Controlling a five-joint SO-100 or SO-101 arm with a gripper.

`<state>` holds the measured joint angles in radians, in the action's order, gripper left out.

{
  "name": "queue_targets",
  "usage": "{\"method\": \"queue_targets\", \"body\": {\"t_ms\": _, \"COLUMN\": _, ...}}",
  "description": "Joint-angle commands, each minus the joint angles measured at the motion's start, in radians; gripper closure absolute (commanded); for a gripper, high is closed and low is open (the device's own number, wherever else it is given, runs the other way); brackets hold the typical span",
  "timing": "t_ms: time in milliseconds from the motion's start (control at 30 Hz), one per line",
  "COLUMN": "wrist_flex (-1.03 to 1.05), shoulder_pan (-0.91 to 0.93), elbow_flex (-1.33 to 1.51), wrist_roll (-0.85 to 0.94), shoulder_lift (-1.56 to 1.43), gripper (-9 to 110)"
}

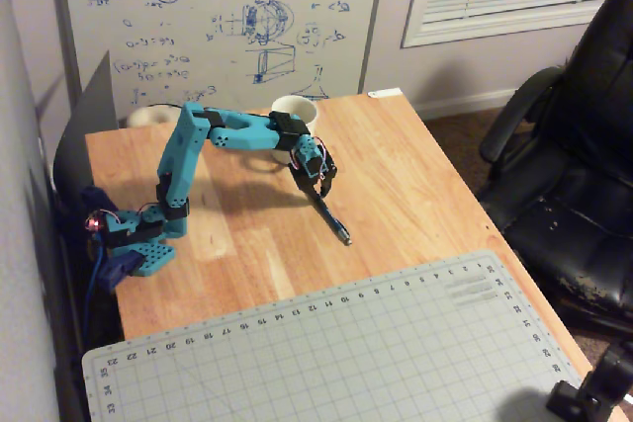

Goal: Touch the pen.

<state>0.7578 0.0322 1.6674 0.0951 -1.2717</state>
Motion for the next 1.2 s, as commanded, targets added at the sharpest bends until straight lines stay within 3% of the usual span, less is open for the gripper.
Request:
{"method": "queue_targets", "body": {"t_ms": 0, "wrist_flex": -0.021, "shoulder_pan": 0.012, "elbow_flex": -0.083, "wrist_roll": 0.009, "shoulder_lift": -0.018, "gripper": 101}}
{"method": "queue_targets", "body": {"t_ms": 1167, "wrist_flex": -0.021, "shoulder_pan": 0.014, "elbow_flex": -0.094, "wrist_roll": 0.009, "shoulder_lift": 0.028, "gripper": 101}}
